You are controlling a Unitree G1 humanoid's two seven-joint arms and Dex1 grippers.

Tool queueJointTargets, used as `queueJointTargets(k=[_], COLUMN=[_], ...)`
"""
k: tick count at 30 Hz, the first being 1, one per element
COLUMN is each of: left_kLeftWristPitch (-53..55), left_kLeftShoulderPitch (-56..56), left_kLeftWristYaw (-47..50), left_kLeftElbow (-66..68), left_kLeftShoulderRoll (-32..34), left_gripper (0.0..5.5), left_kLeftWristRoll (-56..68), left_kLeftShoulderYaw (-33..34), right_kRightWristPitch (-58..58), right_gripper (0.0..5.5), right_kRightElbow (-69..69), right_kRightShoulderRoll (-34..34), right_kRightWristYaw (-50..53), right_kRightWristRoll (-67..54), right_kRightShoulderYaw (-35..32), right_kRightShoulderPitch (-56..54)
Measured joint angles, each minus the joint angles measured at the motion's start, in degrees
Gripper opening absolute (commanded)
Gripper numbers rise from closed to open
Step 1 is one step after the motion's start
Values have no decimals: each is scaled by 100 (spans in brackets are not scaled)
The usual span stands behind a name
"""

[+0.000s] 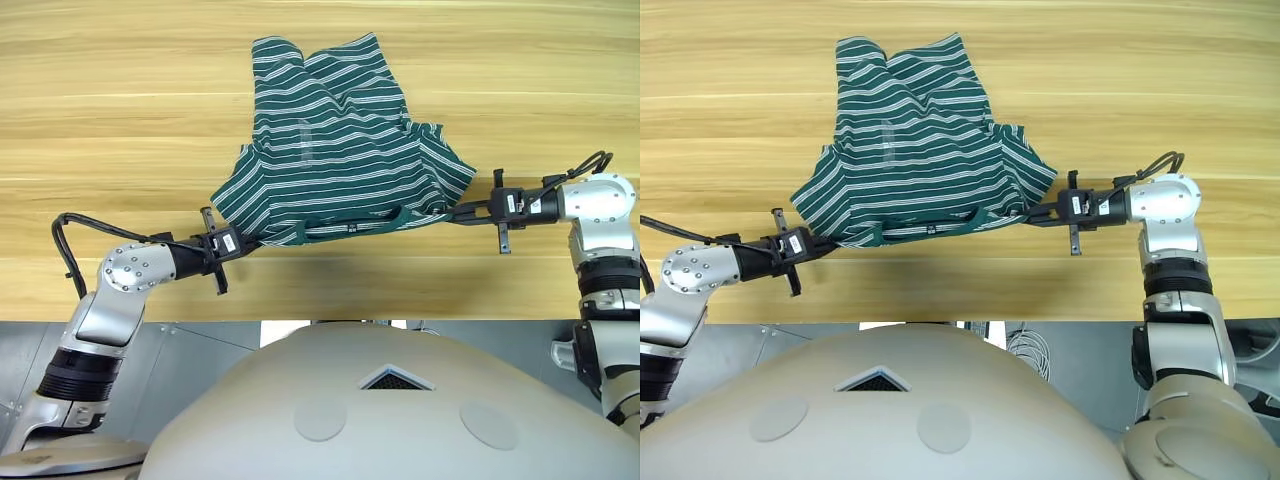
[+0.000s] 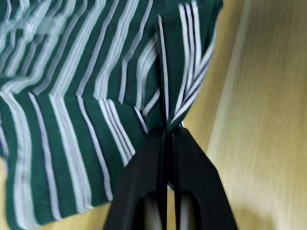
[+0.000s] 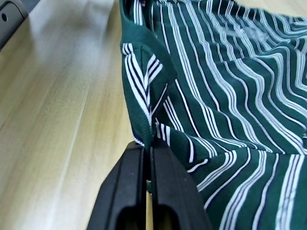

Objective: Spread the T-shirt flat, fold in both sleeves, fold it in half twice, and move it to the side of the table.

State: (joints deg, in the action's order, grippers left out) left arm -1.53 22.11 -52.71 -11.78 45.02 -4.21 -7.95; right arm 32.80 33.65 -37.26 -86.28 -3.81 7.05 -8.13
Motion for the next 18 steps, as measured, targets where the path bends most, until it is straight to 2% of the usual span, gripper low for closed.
queueJointTargets(k=[6,11,12,18], left_kLeftWristPitch=[-554,-653,-652,-665], left_kLeftShoulderPitch=[-94,95,204,529], left_kLeftWristYaw=[196,31,-55,-216], left_kLeftElbow=[258,163,58,-284], left_kLeftShoulderRoll=[158,460,549,703], left_gripper=[4,4,0,0], left_kLeftWristRoll=[-308,-207,-145,-84], left_kLeftShoulderYaw=[-85,16,54,65], right_kRightWristPitch=[299,505,507,213], right_gripper=[0,0,31,133], right_kRightElbow=[217,402,396,-165], right_kRightShoulderRoll=[39,-1,-26,-367], right_kRightWristYaw=[708,800,761,38], right_kRightWristRoll=[389,363,296,-310], right_kRightShoulderYaw=[337,484,505,672], right_kRightShoulderPitch=[85,-5,11,571])
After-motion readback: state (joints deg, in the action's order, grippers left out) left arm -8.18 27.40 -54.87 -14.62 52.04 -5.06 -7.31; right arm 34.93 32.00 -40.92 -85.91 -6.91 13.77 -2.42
